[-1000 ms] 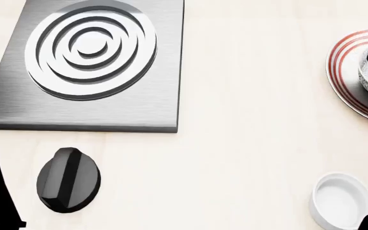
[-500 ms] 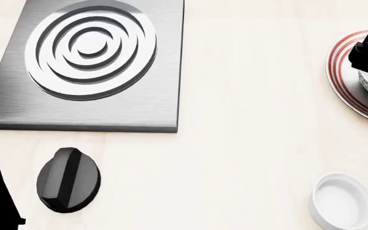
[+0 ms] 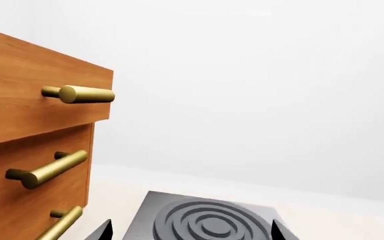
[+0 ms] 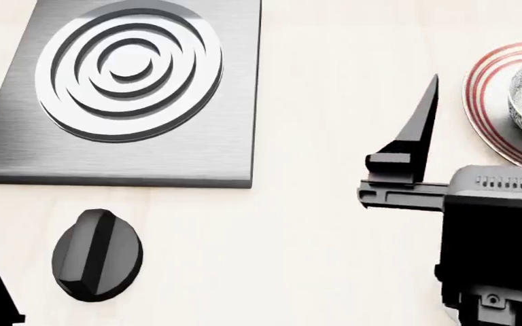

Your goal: Pick the akita bowl next to the ramekin and place it on the plate.

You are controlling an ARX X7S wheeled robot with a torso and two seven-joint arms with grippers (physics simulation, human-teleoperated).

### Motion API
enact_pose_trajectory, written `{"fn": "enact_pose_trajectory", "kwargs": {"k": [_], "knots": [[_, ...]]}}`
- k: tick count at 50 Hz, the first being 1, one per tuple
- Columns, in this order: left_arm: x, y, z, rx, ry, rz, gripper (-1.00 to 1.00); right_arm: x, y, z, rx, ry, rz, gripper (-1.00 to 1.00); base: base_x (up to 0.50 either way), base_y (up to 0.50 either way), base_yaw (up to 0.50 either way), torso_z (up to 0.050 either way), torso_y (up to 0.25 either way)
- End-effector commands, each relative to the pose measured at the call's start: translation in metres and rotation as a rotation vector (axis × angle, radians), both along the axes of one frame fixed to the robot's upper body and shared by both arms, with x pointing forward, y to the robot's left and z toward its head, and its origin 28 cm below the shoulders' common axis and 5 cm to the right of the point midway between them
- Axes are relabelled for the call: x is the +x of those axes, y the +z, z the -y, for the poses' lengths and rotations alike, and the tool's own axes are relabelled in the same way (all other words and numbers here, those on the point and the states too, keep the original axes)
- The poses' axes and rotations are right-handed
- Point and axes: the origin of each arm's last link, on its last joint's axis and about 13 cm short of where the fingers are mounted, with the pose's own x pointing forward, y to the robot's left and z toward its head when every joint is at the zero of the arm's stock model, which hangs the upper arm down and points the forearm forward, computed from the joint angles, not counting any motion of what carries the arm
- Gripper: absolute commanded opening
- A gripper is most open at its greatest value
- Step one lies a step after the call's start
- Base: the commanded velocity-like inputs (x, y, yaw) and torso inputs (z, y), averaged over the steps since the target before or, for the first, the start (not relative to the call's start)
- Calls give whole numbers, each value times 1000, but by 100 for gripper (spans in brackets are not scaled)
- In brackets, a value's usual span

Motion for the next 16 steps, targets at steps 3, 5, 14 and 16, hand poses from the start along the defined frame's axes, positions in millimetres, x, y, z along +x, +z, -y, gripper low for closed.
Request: {"fn": "enact_pose_trajectory", "kwargs": {"k": [3,5,14,16], "knots": [[-4,4,2,-14,-15,30,100,-23,-13,-22,-82,48,78,100,0,0,0,0,0],[-5,8,0,-21,1,62,100,-24,-15,-22,-90,50,75,100,0,0,0,0,0],[-4,5,-1,-12,5,69,100,-24,-16,-26,-155,49,105,100,0,0,0,0,0],[-4,5,-2,-15,10,71,100,-22,-20,-28,-152,51,88,100,0,0,0,0,0]]}}
